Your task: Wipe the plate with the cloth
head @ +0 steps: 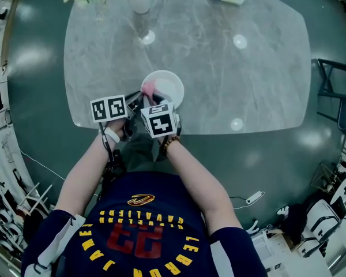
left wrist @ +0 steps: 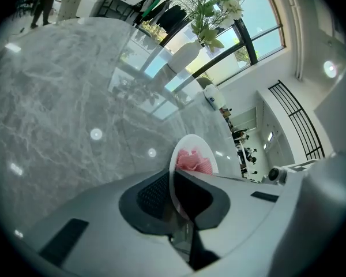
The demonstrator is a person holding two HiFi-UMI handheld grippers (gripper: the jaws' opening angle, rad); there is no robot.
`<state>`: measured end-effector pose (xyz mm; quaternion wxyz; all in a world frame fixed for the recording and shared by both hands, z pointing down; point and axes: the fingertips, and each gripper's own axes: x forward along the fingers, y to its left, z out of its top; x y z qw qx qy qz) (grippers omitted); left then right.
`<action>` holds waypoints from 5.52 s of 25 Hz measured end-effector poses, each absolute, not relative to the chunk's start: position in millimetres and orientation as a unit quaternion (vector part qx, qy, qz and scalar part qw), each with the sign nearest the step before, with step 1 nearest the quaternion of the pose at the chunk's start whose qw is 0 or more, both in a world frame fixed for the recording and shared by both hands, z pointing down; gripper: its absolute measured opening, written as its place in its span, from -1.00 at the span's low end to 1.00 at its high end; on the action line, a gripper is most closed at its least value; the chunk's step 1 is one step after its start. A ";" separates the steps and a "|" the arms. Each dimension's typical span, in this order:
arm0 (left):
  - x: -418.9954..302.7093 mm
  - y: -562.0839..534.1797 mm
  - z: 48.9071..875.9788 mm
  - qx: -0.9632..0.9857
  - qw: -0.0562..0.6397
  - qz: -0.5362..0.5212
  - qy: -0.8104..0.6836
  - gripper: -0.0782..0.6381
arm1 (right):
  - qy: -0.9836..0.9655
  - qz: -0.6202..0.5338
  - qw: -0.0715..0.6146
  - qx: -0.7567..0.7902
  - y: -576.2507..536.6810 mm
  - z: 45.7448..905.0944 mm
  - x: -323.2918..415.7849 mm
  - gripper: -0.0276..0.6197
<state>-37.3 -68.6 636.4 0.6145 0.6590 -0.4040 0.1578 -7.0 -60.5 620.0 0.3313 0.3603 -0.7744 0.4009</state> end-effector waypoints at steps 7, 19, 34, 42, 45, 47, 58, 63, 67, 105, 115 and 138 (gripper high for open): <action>-38.5 -69.2 637.4 0.660 0.615 0.154 -0.403 -0.69 | -0.773 0.392 0.341 0.365 -63.6 627.8 10.3 -0.77; -37.8 -67.1 636.2 0.662 0.610 0.163 -0.405 -0.69 | -0.721 0.399 0.335 0.456 -72.0 621.0 101.9 -0.77; -36.3 -69.5 634.3 0.664 0.605 0.154 -0.412 -0.69 | -0.772 0.397 0.338 0.364 -38.1 613.3 0.7 -0.77; -38.3 -68.9 637.8 0.663 0.609 0.151 -0.408 -0.69 | -0.758 0.399 0.351 0.378 -41.0 626.4 25.6 -0.77; -36.8 -69.2 636.4 0.663 0.609 0.153 -0.407 -0.69 | -0.743 0.401 0.349 0.407 -47.4 626.1 57.0 -0.77; -36.8 -69.6 635.7 0.664 0.608 0.155 -0.407 -0.69 | -0.734 0.402 0.344 0.425 -51.2 625.2 76.7 -0.77; -35.1 -67.9 633.8 0.657 0.615 0.145 -0.411 -0.69 | -0.719 0.395 0.310 0.481 -59.6 602.8 116.8 -0.77; -36.5 -69.4 634.4 0.659 0.612 0.141 -0.415 -0.69 | -0.755 0.382 0.306 0.436 -52.3 592.0 68.5 -0.77; -37.0 -71.2 636.2 0.658 0.612 0.141 -0.415 -0.69 | -0.771 0.386 0.328 0.387 -34.7 603.3 24.0 -0.77; -38.3 -71.9 613.6 0.703 0.561 0.144 -0.413 -0.44 | -0.719 0.400 0.296 0.484 -33.4 596.6 127.0 -0.77; -62.7 -90.2 531.1 0.730 0.538 0.060 -0.418 -0.43 | -0.733 0.393 0.233 0.504 -51.5 547.5 142.7 -0.77; -53.9 -83.5 229.4 0.885 0.143 -0.037 -0.441 -0.43 | -0.888 0.115 0.000 0.446 -66.7 250.2 58.1 -0.77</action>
